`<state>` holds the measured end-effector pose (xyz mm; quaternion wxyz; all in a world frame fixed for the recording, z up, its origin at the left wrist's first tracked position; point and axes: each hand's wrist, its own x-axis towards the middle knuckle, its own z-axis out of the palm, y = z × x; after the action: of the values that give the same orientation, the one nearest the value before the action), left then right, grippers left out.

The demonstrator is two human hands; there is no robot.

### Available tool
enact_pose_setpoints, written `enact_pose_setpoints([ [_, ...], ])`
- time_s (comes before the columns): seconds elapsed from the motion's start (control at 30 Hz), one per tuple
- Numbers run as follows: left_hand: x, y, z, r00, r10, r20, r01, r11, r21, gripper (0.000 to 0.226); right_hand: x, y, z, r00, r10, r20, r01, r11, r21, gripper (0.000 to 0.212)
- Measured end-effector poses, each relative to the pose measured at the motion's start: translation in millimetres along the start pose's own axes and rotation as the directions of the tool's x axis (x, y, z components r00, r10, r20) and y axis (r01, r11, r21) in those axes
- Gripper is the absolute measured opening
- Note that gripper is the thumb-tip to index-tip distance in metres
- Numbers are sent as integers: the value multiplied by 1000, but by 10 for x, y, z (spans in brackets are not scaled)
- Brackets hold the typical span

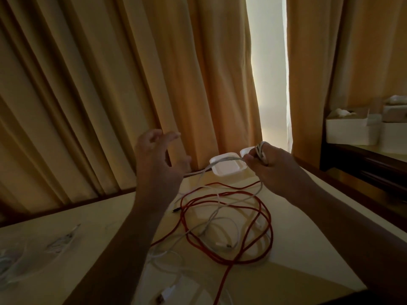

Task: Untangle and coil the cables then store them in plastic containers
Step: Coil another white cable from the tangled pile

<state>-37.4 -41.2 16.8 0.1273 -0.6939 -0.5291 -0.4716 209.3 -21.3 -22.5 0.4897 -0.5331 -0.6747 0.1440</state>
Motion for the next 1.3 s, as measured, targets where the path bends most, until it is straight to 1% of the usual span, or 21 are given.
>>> enact_pose_setpoints([
  [0.03, -105, 106, -23, 978, 147, -150, -146, 989, 12, 28, -5, -7, 16, 1000, 18, -9, -17, 1000, 21, 24],
  [0.07, -268, 213, 3, 926, 317, -205, -324, 946, -1, 19, -21, -10, 32, 999, 37, -12, -37, 998, 59, 25],
  [0.1, -462, 336, 60, 896, 414, -161, -428, 902, -60, 15, -37, -11, 49, 998, 55, -11, -53, 993, 107, 27],
  [0.13, -618, 452, 123, 907, 420, -31, -419, 894, -157, 18, -50, -19, 65, 997, 70, -10, -68, 985, 158, 28],
  [0.2, -666, 642, 243, 941, 165, 296, -79, 957, -281, 33, -86, -56, 86, 996, 93, 14, -93, 959, 267, 29],
  [0.23, -621, 664, 325, 907, 4, 422, 124, 953, -277, 38, -99, -83, 107, 994, 104, 24, -106, 950, 295, 29],
  [0.27, -550, 674, 385, 851, -108, 513, 304, 899, -315, 42, -109, -111, 123, 994, 105, 24, -108, 949, 298, 29],
  [0.33, -428, 684, 445, 784, -185, 593, 537, 680, -498, 39, -114, -106, 165, 996, 88, 25, -92, 951, 295, 27],
  [0.4, -379, 701, 439, 748, -224, 625, 638, 500, -585, 27, -124, -77, 179, 997, 72, 23, -76, 961, 266, 23],
  [0.53, -377, 762, 400, 711, -259, 654, 690, 433, -580, 20, -149, -111, 126, 1000, -24, 0, 24, 992, 126, 18],
  [0.6, -346, 777, 376, 690, -293, 662, 723, 315, -615, 21, -135, -112, 117, 998, -58, -12, 59, 995, 81, 16],
  [0.7, -259, 670, 230, 624, -340, 703, 764, 78, -640, 23, -82, 35, 35, 991, -101, -92, 91, 990, -110, 19],
  [0.73, -219, 582, 157, 621, -352, 700, 762, 60, -645, 22, -70, 96, -12, 991, -94, -97, 78, 985, -156, 20],
  [0.77, -181, 467, 85, 633, -371, 679, 754, 101, -649, 22, -61, 164, -57, 993, -74, -90, 56, 981, -187, 20],
  [0.9, -65, -58, -93, 722, -504, 474, 686, 431, -586, 26, -27, 469, -196, 992, 44, -120, -71, 971, -228, 22],
  [1.03, -1, -664, -123, 671, -709, 218, 684, 477, -552, 29, -34, 665, -314, 970, 149, -194, -186, 964, -190, 24],
  [1.1, -28, -831, -95, 676, -729, 108, 684, 566, -460, 30, -32, 676, -298, 965, 139, -220, -183, 964, -191, 24],
  [1.17, -71, -912, -5, 755, -655, -7, 633, 733, -249, 29, -2, 623, -235, 968, 106, -229, -153, 968, -197, 25],
  [1.2, -86, -931, 45, 814, -581, -8, 578, 811, -94, 29, 8, 568, -197, 972, 106, -209, -147, 970, -193, 26],
  [1.23, -90, -943, 92, 865, -501, 39, 497, 864, 85, 25, 19, 513, -151, 981, 95, -170, -130, 970, -205, 28],
  [1.3, -85, -866, 146, 928, -340, 150, 249, 869, 426, 19, 1, 392, -43, 995, 21, -94, -45, 963, -266, 32],
])
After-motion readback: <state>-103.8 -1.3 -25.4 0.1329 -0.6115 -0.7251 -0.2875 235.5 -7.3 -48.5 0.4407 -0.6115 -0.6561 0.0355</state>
